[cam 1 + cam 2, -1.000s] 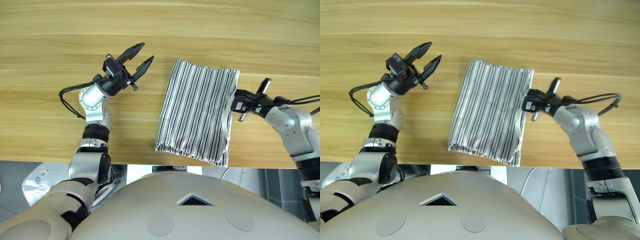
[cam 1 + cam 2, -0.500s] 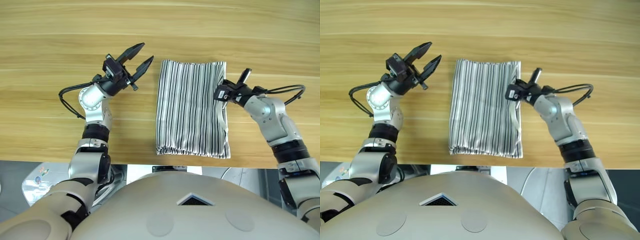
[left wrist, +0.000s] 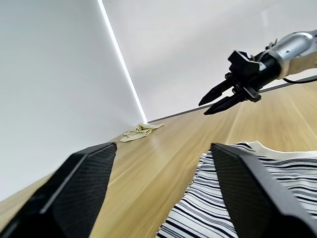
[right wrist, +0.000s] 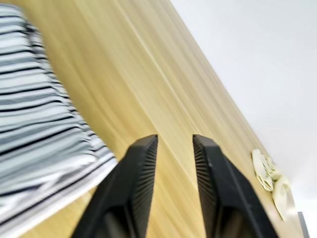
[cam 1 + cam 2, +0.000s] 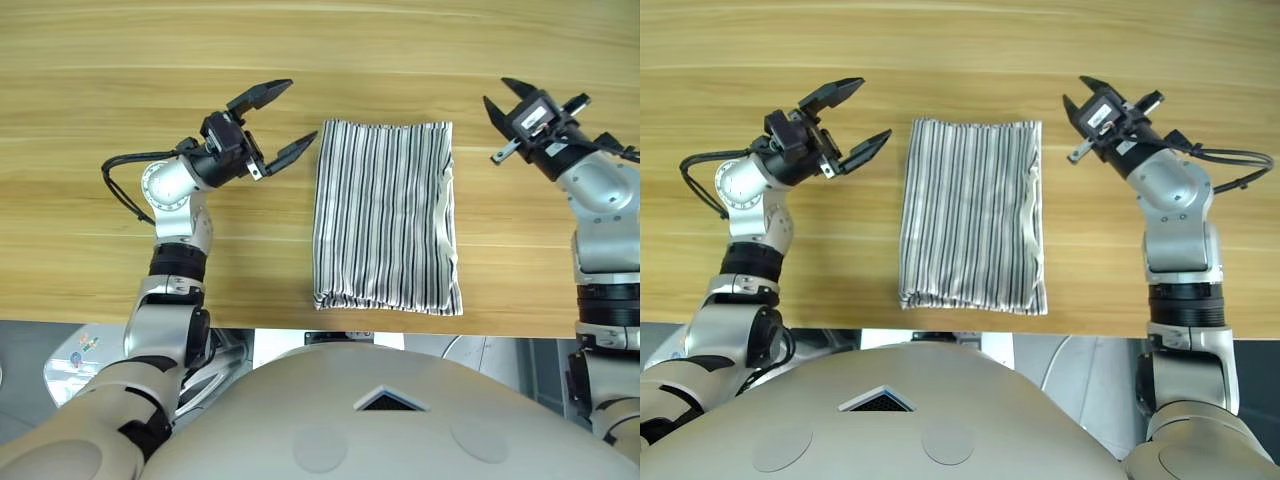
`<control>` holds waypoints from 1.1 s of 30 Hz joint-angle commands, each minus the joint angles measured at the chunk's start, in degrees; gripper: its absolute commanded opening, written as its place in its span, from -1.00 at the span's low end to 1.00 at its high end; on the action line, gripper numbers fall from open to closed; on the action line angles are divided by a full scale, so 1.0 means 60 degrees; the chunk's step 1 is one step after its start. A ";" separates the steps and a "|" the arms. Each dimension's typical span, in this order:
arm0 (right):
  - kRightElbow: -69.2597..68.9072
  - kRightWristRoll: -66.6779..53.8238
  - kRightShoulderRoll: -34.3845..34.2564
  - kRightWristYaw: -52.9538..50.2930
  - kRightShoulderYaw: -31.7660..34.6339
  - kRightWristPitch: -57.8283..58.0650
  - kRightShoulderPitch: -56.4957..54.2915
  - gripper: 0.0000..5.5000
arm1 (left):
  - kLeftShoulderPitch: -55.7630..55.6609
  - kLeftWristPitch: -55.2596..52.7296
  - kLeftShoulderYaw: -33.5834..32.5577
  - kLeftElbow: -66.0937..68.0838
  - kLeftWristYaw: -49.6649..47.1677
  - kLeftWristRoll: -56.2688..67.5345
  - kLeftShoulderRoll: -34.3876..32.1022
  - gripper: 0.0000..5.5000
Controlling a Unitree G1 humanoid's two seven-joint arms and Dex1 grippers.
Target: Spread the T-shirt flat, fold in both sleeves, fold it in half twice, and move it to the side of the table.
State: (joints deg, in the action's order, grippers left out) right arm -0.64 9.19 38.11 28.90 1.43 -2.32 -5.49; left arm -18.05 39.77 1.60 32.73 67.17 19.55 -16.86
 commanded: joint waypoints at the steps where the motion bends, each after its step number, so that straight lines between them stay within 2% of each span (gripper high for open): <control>1: -0.1138 0.0476 0.1553 0.0736 0.0657 -0.0524 0.0905 -0.26 | 0.0433 0.0062 0.0655 -0.1209 0.0946 -0.1224 -0.1821 0.50; 3: -0.2382 0.0592 0.2486 0.1515 0.1185 -0.0937 0.1938 -0.17 | 0.1052 0.0083 0.0979 -0.2672 0.1559 -0.1810 -0.3152 0.58; 5: -0.2371 0.0633 0.3230 0.2101 0.1580 -0.1209 0.2469 -0.02 | 0.1808 -0.0065 0.0919 -0.3962 0.1935 -0.2163 -0.4529 0.71; 8: -0.2386 0.0770 0.3798 0.2950 0.2564 -0.1718 0.4414 0.15 | 0.2698 -0.0158 0.0374 -0.4285 0.2301 -0.2570 -0.6491 0.87; 10: -0.2860 0.0550 0.3771 0.3507 0.3196 -0.2034 0.5688 0.27 | 0.3353 -0.0122 0.0146 -0.4367 0.2391 -0.2699 -0.7353 0.96; 12: -0.3344 0.0245 0.3680 0.3958 0.3379 -0.2293 0.6485 0.36 | 0.3930 -0.0070 0.0166 -0.4826 0.2199 -0.2802 -0.7656 0.96; 14: -0.3568 0.0075 0.3650 0.4290 0.3199 -0.2587 0.6972 0.49 | 0.4498 -0.0061 0.0334 -0.5402 0.1967 -0.2870 -0.7752 0.96; 16: -0.3472 0.0208 0.3642 0.4511 0.2567 -0.2861 0.7293 0.62 | 0.4679 -0.0068 0.0698 -0.5823 0.1616 -0.3132 -0.7404 0.96; 21: -0.2691 0.1105 0.3412 0.4355 0.0982 -0.2943 0.6866 0.95 | 0.4347 0.0119 0.1659 -0.5896 0.0314 -0.4004 -0.5985 0.96; 24: -0.2374 0.1324 0.3360 0.4278 0.0365 -0.3006 0.6648 0.96 | 0.4272 0.0128 0.1921 -0.6006 -0.0369 -0.4259 -0.5477 0.96; 29: -0.2329 0.1341 0.3305 0.4134 -0.0058 -0.3177 0.6584 0.96 | 0.4098 0.0285 0.2129 -0.6161 -0.1454 -0.4449 -0.4751 0.96; 33: -0.2961 0.1038 0.3275 0.4072 -0.0288 -0.3345 0.6675 0.96 | 0.4158 0.0372 0.2490 -0.6349 -0.1388 -0.4190 -0.5011 0.96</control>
State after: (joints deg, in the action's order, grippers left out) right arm -18.50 13.26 58.89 52.04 4.08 -22.82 31.74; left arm 6.87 41.38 15.38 -4.46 58.23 -6.54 -45.50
